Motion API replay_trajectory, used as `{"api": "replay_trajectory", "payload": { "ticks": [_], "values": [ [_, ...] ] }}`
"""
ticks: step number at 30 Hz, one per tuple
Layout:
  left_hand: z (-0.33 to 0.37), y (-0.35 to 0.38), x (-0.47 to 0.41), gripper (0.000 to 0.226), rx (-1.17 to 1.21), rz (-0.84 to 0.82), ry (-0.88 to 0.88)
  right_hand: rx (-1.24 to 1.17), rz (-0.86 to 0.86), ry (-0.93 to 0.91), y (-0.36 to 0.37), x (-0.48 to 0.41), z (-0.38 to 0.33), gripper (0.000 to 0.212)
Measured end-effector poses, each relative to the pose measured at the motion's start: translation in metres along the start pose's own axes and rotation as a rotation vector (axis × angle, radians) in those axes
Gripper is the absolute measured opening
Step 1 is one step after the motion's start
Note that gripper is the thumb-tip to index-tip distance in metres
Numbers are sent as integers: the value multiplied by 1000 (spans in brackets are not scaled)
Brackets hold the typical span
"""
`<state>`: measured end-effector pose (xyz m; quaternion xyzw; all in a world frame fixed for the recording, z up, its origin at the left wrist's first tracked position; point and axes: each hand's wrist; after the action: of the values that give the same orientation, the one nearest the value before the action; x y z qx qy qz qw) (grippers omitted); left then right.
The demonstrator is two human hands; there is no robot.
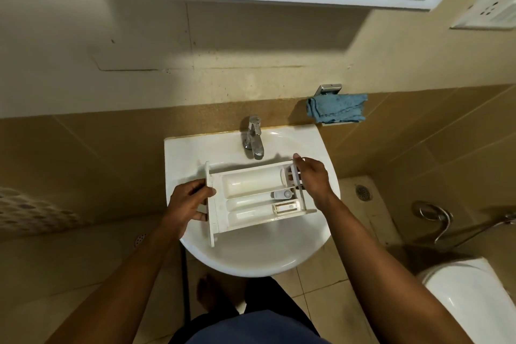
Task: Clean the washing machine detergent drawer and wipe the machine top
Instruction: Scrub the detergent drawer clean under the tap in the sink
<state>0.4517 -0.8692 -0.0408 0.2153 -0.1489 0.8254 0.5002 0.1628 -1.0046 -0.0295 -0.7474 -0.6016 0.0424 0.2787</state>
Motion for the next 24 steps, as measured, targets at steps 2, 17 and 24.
{"api": "replay_trajectory", "payload": {
  "ticks": [2,17,24],
  "values": [
    [4,-2,3,25,42,-14,0,-20,-9,-74,-6,1,-2,61],
    [-2,9,12,41,22,-90,-45,-82,-48,15,-27,5,7,51],
    [-8,10,7,32,46,-72,-153,42,-14,-270,-23,-4,1,46]
  ]
}}
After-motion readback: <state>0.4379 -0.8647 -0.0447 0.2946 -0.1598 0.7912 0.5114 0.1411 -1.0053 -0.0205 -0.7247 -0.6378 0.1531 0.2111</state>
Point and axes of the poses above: each hand's wrist, its own x-axis away from the middle knuckle, its own y-axis out of the palm, z = x × y, and after that the axes turned 14 degrees about z, right-handed
